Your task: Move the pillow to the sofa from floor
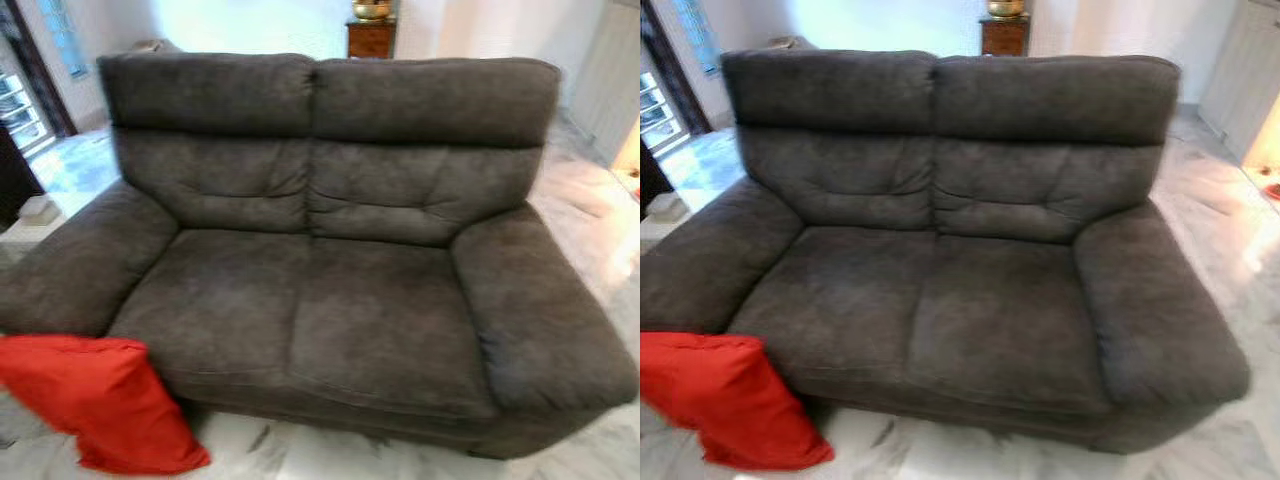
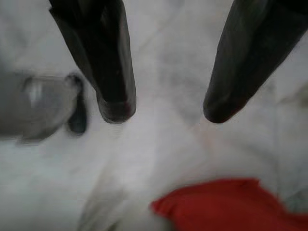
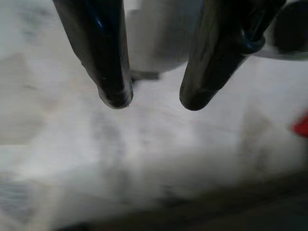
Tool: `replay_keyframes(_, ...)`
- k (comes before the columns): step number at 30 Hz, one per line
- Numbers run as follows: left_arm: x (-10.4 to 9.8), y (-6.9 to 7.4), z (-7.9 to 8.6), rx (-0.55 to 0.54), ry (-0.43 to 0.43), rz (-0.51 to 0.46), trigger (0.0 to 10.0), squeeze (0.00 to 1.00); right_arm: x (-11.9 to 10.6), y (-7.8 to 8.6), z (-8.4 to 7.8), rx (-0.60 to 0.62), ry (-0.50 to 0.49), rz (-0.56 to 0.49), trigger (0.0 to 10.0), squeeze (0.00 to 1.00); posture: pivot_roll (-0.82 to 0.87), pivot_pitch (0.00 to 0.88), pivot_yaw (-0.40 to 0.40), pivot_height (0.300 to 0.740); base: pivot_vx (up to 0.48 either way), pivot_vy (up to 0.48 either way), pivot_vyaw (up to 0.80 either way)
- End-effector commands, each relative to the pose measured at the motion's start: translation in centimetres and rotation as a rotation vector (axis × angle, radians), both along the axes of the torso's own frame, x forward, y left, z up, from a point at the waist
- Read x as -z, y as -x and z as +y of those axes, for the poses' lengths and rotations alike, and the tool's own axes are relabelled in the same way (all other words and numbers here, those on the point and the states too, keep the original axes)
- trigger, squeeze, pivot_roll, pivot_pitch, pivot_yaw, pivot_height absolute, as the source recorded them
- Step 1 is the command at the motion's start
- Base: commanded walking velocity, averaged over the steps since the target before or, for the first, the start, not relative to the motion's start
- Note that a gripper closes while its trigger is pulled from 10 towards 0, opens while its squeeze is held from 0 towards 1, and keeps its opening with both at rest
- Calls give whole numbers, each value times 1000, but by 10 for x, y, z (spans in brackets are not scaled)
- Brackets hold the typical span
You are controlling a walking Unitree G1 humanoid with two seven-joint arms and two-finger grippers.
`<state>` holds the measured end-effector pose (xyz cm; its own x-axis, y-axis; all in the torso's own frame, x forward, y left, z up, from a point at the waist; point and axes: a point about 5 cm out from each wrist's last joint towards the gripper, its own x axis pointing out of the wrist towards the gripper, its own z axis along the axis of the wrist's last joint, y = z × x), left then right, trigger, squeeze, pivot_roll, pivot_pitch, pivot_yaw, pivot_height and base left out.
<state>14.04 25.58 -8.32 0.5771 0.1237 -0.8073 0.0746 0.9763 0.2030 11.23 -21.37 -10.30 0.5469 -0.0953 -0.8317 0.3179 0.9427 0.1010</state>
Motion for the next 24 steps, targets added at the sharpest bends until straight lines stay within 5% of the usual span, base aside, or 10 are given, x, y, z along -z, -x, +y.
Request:
replay_keyframes(1, 0, -2, -2, 1, 6, -2, 10000, 0, 0, 4, -4, -13, 13, 8, 10000, 0, 145, 29, 59, 740, 0, 480, 0)
replay_keyframes(10, 0, -2, -2, -6, 9, -2, 10000, 0, -1, 1, -2, -21, 13, -8, 10000, 0, 150, 39, 59, 740, 0, 480, 356)
replay_keyframes(24, 2, -1, -6, -8, 13, 1, 10000, 0, 1, 9, -6, 9, 1, 18, 10000, 0, 151, 56, 57, 740, 0, 480, 0)
